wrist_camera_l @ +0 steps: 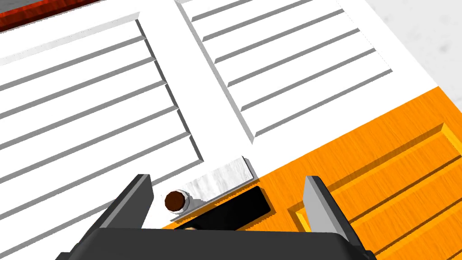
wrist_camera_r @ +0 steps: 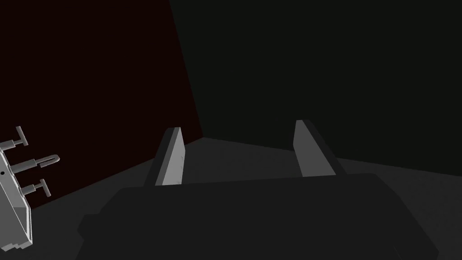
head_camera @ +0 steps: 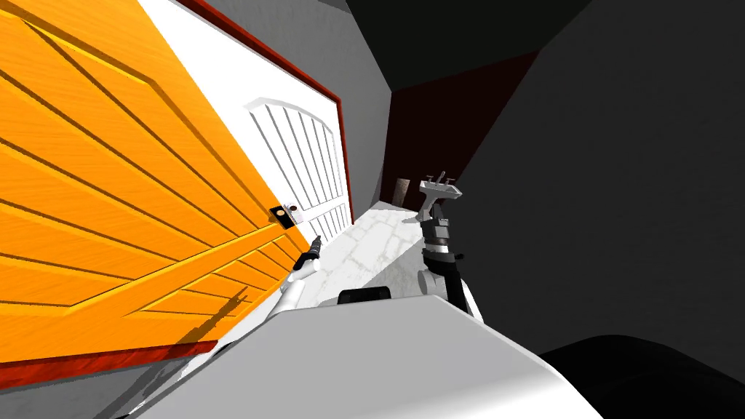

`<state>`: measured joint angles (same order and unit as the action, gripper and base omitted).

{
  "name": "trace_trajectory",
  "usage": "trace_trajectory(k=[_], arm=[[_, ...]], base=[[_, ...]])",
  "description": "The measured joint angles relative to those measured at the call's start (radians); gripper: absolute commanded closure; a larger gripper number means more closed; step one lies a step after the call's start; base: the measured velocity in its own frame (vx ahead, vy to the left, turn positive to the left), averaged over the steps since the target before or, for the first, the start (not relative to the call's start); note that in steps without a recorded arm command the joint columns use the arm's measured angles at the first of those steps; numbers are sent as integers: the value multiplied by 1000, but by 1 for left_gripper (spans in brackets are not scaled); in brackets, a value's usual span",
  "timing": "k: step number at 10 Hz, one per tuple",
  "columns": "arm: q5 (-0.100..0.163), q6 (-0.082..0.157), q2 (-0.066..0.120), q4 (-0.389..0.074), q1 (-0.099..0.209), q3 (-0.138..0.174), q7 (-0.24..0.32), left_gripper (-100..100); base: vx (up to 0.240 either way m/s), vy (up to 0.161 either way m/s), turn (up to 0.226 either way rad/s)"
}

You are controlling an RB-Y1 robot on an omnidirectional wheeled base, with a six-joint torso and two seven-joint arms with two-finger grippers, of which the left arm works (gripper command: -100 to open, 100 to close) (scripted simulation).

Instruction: Push the door open

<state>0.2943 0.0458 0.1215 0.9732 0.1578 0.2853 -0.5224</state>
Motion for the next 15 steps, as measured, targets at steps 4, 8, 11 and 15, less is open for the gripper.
trace_trajectory(k=[4, 8, 11, 15], arm=[[49, -56, 21, 9, -32, -12, -64, -100], [93, -120, 32, 31, -67, -17, -133, -100], [125, -178, 33, 52, -97, -15, -197, -100], [170, -231, 52, 54, -120, -24, -259, -100]], base=[[-33, 68, -268], [-30, 72, -326], [-44, 87, -271], [-34, 65, -278]])
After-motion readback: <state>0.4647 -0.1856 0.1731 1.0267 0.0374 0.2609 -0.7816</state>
